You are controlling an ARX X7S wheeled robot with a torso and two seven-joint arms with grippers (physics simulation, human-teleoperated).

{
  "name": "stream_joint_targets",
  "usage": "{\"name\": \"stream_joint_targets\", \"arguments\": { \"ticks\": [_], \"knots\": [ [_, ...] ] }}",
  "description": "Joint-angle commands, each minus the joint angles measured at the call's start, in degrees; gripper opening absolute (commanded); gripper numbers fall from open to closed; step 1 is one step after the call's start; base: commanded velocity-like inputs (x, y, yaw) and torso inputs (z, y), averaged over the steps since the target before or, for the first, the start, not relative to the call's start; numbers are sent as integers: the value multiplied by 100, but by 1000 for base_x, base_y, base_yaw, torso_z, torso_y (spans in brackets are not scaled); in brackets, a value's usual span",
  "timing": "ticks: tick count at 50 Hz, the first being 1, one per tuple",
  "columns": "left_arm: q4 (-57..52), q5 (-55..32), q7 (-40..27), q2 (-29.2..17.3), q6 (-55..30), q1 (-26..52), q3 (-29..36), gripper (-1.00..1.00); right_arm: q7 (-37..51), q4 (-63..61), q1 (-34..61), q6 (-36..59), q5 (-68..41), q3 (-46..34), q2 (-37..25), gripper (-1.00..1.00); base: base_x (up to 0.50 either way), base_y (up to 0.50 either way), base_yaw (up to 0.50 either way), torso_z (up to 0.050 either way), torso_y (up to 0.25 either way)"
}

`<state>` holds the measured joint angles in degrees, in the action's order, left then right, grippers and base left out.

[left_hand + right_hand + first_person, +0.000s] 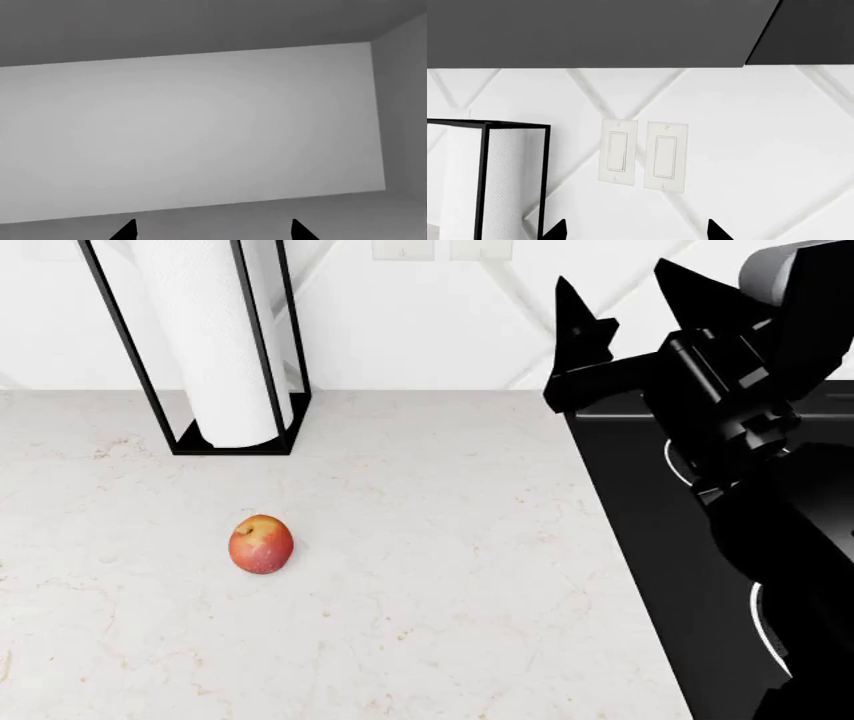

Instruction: Pick the brussel sprout, peach from the counter and place them in the cabinet. Then close the cabinet.

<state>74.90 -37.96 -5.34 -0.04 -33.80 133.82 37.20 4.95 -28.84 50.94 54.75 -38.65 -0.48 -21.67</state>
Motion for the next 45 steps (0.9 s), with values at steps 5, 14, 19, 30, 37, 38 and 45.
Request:
{"name": "stream_joint_targets", "arguments": {
  "ticks": [5,14,19,30,37,38,45],
  "knots": [
    [-2,-329,260,2,481,95,587,100,42,2,17,-14,-29,-32,9,100,0,0,0,0,0],
    [-480,230,497,-50,648,96,304,100,92,-21,72,11,-59,-85,56,100,0,0,0,0,0],
    [-2146,33,106,-546,1,-265,267,100,105,-9,70,-10,-47,-133,77,100,0,0,0,0,0],
    [-4074,-309,-244,-1147,-625,-685,175,100,121,18,77,-31,-43,-202,89,100,0,0,0,0,0],
    [-4944,-575,-236,-1395,-915,-879,130,100,128,25,64,-52,-38,-241,87,100,0,0,0,0,0],
    [-5100,-614,-221,-1433,-956,-910,139,100,131,25,64,-49,-41,-243,86,100,0,0,0,0,0],
    [-5993,-831,-215,-1668,-1213,-1132,196,100,144,12,55,-47,-58,-251,68,100,0,0,0,0,0]
  ]
}}
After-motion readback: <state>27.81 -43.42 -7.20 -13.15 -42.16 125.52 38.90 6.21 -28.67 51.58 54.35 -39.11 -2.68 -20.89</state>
